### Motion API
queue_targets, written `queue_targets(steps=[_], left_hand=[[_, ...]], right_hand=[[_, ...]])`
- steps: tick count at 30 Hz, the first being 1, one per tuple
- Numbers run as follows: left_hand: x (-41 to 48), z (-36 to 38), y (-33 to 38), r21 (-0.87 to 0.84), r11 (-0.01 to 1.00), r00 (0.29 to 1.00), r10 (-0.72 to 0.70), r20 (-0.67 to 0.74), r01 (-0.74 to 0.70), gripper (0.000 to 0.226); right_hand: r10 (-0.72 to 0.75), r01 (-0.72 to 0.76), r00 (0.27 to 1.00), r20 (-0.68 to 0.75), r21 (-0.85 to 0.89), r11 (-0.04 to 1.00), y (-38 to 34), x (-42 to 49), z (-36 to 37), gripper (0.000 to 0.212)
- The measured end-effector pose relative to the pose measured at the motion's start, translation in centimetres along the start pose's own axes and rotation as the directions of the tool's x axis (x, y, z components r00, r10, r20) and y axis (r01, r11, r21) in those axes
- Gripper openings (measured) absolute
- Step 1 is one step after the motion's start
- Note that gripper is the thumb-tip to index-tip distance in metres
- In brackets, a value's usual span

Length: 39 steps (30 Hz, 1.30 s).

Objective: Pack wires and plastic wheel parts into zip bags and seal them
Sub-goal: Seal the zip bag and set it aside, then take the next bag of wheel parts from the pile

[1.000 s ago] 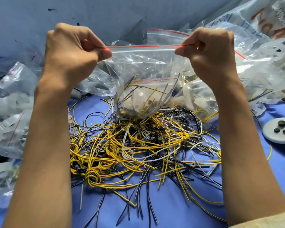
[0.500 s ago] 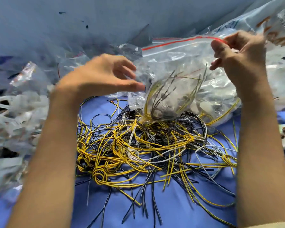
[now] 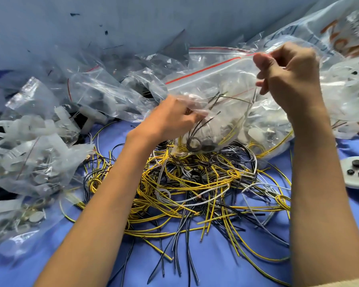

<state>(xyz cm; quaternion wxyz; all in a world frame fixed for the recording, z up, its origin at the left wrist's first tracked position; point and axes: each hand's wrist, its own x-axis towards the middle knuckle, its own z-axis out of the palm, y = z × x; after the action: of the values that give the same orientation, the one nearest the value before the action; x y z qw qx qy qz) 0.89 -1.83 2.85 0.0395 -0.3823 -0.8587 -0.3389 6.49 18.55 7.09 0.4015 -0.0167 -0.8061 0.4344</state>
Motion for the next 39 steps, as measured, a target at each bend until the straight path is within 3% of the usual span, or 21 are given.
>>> queue_targets(steps=[5, 7, 9, 11, 13, 14, 16, 18, 22, 24, 26, 29, 31, 34, 37, 38, 39], left_hand=[[0.3, -0.8, 0.1, -0.191, 0.982, 0.993, -0.008, -0.117, -0.014, 0.040], [0.4, -1.5, 0.1, -0.243, 0.970, 0.980, -0.042, -0.197, -0.007, 0.036], [0.4, -2.2, 0.1, -0.277, 0.961, 0.973, -0.043, -0.227, -0.022, 0.027], [0.2, -2.8, 0.0, -0.327, 0.944, 0.975, -0.025, -0.219, -0.049, 0.023], [0.1, -3.4, -0.2, -0.341, 0.938, 0.978, -0.017, -0.206, -0.055, 0.032], [0.1, -3.7, -0.4, -0.326, 0.945, 0.980, -0.037, -0.195, -0.029, 0.035], [0.2, -4.3, -1.1, -0.287, 0.957, 0.979, -0.105, -0.174, 0.051, 0.031], [0.1, -5.1, -1.9, -0.274, 0.949, 0.968, -0.202, -0.147, 0.156, 0.014], [-0.8, -7.1, -3.8, -0.292, 0.912, 0.941, -0.326, -0.088, 0.289, 0.011], [-1.7, -8.0, -5.0, -0.208, 0.909, 0.927, -0.374, -0.031, 0.360, 0.017], [-2.7, -8.6, -6.7, 0.005, 0.896, 0.894, -0.443, 0.068, 0.443, 0.026], [-4.6, -8.0, -8.3, 0.328, 0.806, 0.795, -0.570, 0.206, 0.492, 0.037], [-5.3, -7.1, -8.8, 0.371, 0.783, 0.769, -0.597, 0.227, 0.499, 0.038], [-5.0, -6.3, -9.6, 0.354, 0.807, 0.838, -0.536, 0.105, 0.472, 0.040], [-3.7, -6.1, -10.2, 0.330, 0.830, 0.890, -0.383, -0.249, 0.449, 0.045], [-3.2, -6.1, -10.3, 0.331, 0.836, 0.880, -0.322, -0.350, 0.437, 0.047], [-2.8, -6.2, -10.4, 0.357, 0.833, 0.869, -0.261, -0.421, 0.423, 0.048]], right_hand=[[0.012, -0.011, 0.999, -0.042, 0.040, 0.999, -0.1, 0.2, 0.4, 0.031], [0.050, -0.051, 0.999, 0.012, 0.098, 0.994, -0.2, 0.2, 0.7, 0.034], [0.097, -0.133, 0.978, 0.187, 0.195, 0.972, -0.3, 0.0, 1.0, 0.043], [0.166, -0.259, 0.889, 0.427, 0.170, 0.951, -0.2, -0.7, 1.2, 0.058], [0.168, -0.294, 0.781, 0.601, 0.117, 0.949, -0.2, -1.8, 1.8, 0.052], [0.137, -0.279, 0.768, 0.626, 0.134, 0.951, -0.3, -2.2, 2.2, 0.045], [0.084, -0.252, 0.803, 0.590, 0.209, 0.945, -0.9, -2.5, 3.0, 0.028], [0.074, -0.237, 0.847, 0.527, 0.250, 0.939, -1.2, -2.3, 3.8, 0.029], [0.227, -0.319, 0.918, 0.325, 0.269, 0.909, 0.0, -0.7, 5.4, 0.026], [0.402, -0.449, 0.888, 0.225, 0.234, 0.862, 1.5, 0.4, 6.0, 0.021], [0.526, -0.574, 0.805, 0.274, 0.134, 0.808, 3.0, 0.7, 6.1, 0.024], [0.561, -0.594, 0.747, 0.357, -0.019, 0.804, 4.1, 0.8, 6.3, 0.025], [0.564, -0.563, 0.768, 0.304, -0.101, 0.820, 4.1, 1.0, 6.9, 0.033], [0.525, -0.445, 0.834, 0.168, -0.355, 0.822, 4.0, 0.8, 7.8, 0.050], [0.498, -0.433, 0.863, 0.083, -0.387, 0.814, 4.0, 0.5, 8.1, 0.050], [0.513, -0.458, 0.856, 0.057, -0.376, 0.806, 4.1, 0.5, 8.2, 0.060], [0.537, -0.496, 0.843, 0.028, -0.347, 0.796, 4.0, 0.5, 8.1, 0.086]])
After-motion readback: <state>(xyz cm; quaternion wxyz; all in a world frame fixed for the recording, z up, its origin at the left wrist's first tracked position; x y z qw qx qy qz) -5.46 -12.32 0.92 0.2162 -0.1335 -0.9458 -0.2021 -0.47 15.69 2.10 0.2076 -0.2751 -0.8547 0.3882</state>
